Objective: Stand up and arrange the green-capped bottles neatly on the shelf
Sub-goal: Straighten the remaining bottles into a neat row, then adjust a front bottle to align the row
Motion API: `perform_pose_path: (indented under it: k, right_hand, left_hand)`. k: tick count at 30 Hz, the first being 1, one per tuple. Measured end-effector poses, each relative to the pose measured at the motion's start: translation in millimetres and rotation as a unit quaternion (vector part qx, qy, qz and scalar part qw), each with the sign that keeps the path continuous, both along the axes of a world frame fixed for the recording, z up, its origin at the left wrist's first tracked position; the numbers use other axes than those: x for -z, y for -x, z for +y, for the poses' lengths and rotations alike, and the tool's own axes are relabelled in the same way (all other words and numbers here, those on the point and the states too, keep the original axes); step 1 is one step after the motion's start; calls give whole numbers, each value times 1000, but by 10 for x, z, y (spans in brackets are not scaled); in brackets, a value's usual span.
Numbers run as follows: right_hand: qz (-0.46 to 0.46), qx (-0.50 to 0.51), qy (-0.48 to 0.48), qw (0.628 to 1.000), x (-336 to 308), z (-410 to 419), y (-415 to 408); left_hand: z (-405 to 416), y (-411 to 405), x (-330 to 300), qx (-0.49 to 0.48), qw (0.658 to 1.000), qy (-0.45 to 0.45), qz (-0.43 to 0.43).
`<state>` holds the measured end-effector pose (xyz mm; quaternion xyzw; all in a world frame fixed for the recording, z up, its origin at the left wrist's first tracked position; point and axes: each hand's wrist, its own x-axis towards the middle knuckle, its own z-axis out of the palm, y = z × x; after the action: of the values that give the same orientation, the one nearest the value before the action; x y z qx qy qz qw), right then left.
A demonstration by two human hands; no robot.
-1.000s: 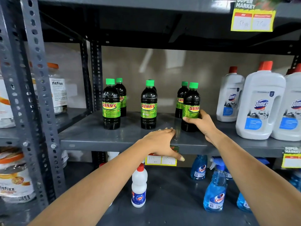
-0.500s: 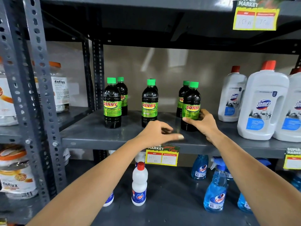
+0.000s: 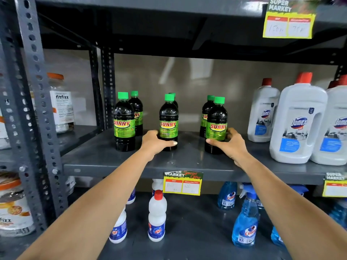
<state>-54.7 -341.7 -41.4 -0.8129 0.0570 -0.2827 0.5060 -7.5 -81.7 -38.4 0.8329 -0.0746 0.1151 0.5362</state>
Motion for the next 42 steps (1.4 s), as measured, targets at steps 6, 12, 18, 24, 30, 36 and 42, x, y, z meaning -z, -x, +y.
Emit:
perform_pose_path:
  k: [6,12,18,24,30,36,42]
  right_hand:
    - [5,17,31,999,0,-10,162]
    - [4,23,37,999,23,30,337]
    - [10,4,23,1000,25,57,380]
    - [-142,43,-97,984,18,149,550]
    - [-256,10,7,967,170,716,833]
    - [-264,-149,168,938,221,1873,730]
    - [-2,-166,75,983,-29,2658,152]
  left_hand:
    - [-14,216,44,-7,997,-44,-67]
    - [13,377,71,4,995,-53,-88]
    - [26,453,64,12,995,-49,-90]
    - [385,550,71,20,994,-96,-54]
    - [1397,832,342,-39,924,-282,-255]
    - [1881,815,168,-43,875,-480,-58]
    - [1863,811,-22,20,858,-511,54]
